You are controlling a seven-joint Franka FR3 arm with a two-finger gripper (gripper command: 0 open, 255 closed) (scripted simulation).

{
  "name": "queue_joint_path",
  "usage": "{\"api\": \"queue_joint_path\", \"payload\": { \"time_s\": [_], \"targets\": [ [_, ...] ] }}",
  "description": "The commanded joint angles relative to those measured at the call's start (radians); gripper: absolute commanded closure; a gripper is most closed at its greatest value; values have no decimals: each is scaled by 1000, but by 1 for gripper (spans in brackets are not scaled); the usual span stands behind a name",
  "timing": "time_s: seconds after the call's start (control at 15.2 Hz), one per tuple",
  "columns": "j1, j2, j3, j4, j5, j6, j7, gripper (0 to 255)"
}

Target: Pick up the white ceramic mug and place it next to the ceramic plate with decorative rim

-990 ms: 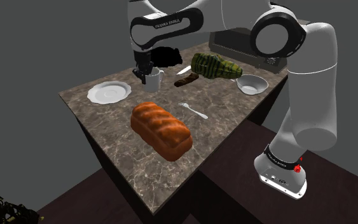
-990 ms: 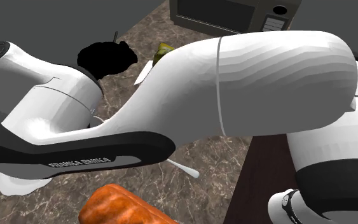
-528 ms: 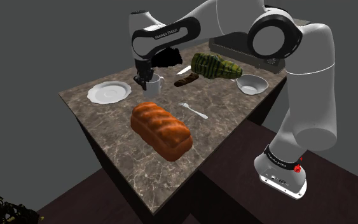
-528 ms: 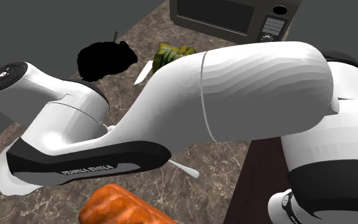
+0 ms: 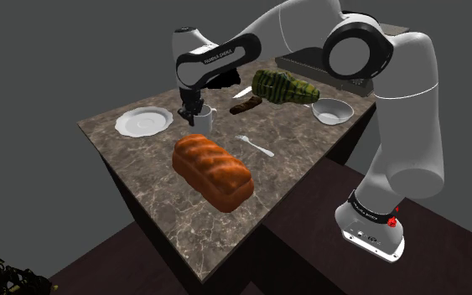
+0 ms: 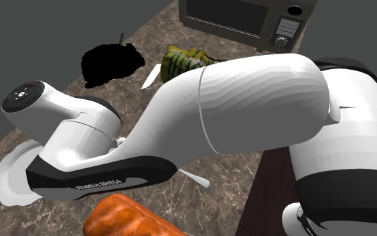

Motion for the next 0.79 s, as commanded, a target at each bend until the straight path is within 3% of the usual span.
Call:
{"api": "queue_joint_path", "payload": {
  "time_s": [0.0, 0.26, 0.33, 0.73],
  "targets": [
    [0, 1, 0, -1, 0, 3, 1, 255],
    [0, 1, 0, -1, 0, 3, 1, 255],
    [0, 1, 0, -1, 0, 3, 0, 0],
    [1, -13, 0, 12, 0, -24, 1, 0]
  ]
}}
